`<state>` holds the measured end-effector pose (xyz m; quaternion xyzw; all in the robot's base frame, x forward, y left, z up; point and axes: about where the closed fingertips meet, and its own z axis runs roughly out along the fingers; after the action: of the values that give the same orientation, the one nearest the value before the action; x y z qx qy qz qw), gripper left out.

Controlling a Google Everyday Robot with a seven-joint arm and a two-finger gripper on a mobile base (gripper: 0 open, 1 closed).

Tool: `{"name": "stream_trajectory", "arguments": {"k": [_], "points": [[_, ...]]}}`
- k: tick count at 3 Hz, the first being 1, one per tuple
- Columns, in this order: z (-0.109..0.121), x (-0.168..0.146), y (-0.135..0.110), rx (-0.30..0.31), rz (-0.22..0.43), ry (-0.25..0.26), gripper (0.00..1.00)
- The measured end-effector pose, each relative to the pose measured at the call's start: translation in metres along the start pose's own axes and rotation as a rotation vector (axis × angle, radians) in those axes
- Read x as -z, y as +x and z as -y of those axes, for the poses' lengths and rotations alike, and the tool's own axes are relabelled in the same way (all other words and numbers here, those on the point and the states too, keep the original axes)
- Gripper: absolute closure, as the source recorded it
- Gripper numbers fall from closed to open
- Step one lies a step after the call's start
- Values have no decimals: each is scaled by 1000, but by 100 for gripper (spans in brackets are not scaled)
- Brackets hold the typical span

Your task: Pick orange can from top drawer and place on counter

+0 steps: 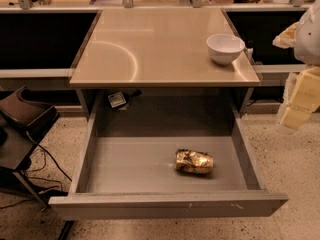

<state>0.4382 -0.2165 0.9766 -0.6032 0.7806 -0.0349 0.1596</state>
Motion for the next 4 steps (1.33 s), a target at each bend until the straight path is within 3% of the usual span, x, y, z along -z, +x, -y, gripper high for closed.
{"name": "stream_trajectory", "arguments": {"k": [2, 3, 4], "points": [[1, -6, -1, -2, 7, -2, 0], [1, -51, -9, 9, 39, -32, 0], [-5, -118, -26, 50, 89, -94, 0]]}}
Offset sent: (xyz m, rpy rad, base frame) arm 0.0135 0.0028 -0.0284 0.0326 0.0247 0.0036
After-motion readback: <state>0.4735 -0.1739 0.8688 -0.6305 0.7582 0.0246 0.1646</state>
